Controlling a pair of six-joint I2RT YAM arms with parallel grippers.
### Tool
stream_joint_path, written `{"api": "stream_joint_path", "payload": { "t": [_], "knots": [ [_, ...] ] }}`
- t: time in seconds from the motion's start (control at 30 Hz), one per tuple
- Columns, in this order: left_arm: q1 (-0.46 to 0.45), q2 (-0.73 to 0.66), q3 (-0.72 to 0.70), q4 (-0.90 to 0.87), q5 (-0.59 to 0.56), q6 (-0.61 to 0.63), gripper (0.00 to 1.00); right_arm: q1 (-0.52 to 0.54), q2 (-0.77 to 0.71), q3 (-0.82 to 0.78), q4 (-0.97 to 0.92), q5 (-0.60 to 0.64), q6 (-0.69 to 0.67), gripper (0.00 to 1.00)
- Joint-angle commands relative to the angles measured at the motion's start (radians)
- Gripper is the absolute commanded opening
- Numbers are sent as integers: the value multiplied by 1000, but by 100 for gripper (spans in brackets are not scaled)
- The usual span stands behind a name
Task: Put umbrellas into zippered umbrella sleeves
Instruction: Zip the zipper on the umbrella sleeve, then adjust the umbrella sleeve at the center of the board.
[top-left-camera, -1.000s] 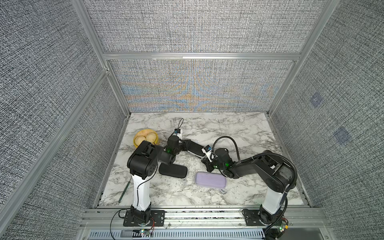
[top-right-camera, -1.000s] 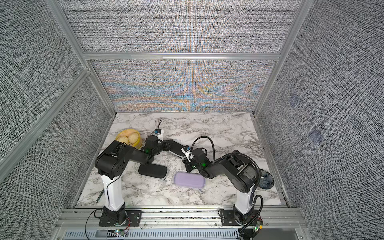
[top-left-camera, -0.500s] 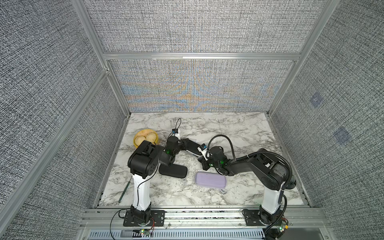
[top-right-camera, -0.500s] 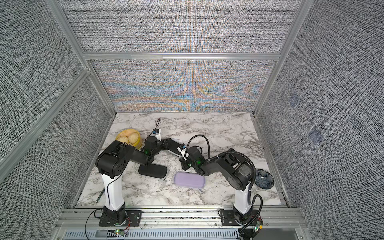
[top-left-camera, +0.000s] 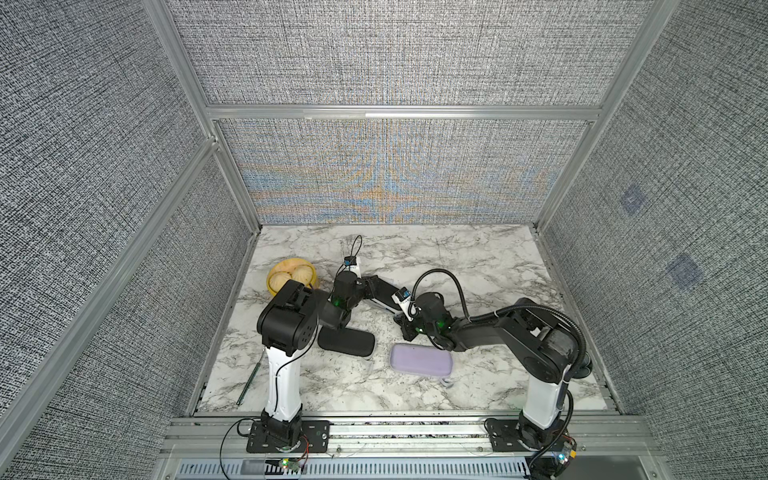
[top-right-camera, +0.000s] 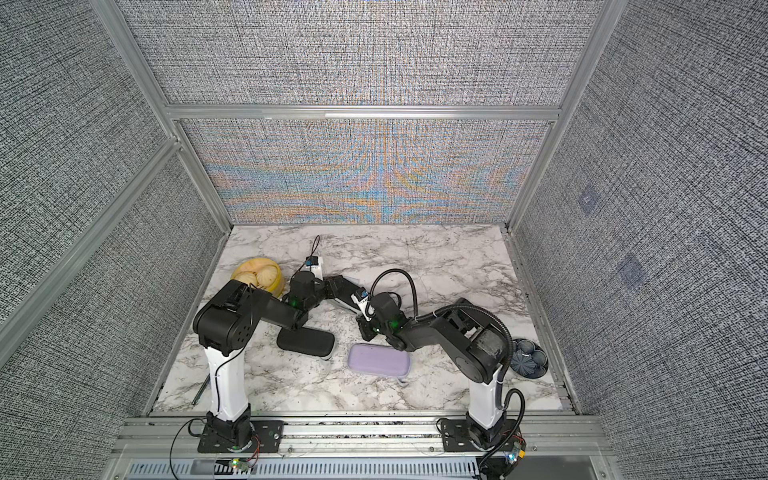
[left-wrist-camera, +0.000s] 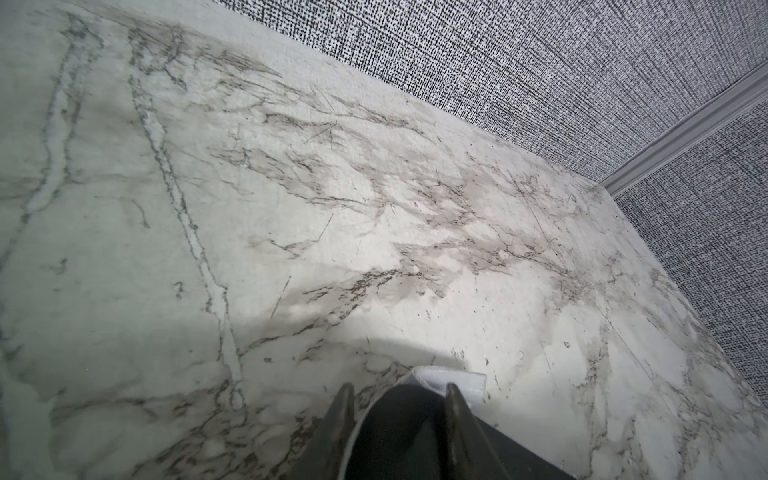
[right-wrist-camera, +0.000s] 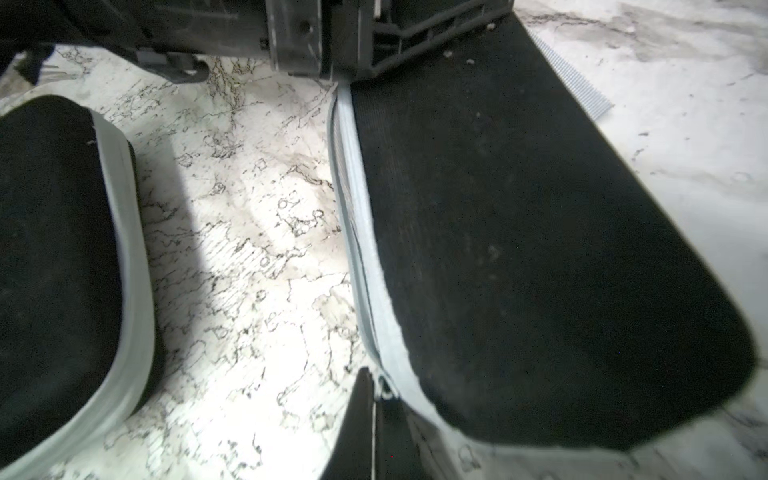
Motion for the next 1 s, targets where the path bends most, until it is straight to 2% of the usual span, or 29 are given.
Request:
{"api": "stream_joint_path", "payload": {
  "t": [0.0,0.2,0.37,0.6,0.8,0.87,0.97],
  "knots": [
    [-25,28,-29,-123,-18,-103,0,16,44,64,-35,-142,3,0],
    [-27,10,-81,-88,-41,-114,0,21,86,134,-16,-149,53,0],
    [-41,4,-94,-19,4,-154,0,25,148,253,-57,-174,50,0],
    [-64,8,-132,47,27,-192,0,37,201,337,-63,-209,67,0],
    [-63,-67,-179,28,37,-172,0,-17,156,255,-94,-184,43,0],
    [-58,-126,-180,-38,22,-133,31,-55,118,200,-101,-192,41,0],
    [-47,-173,-192,-55,34,-110,67,-101,85,174,-150,-195,17,0]
  ]
}}
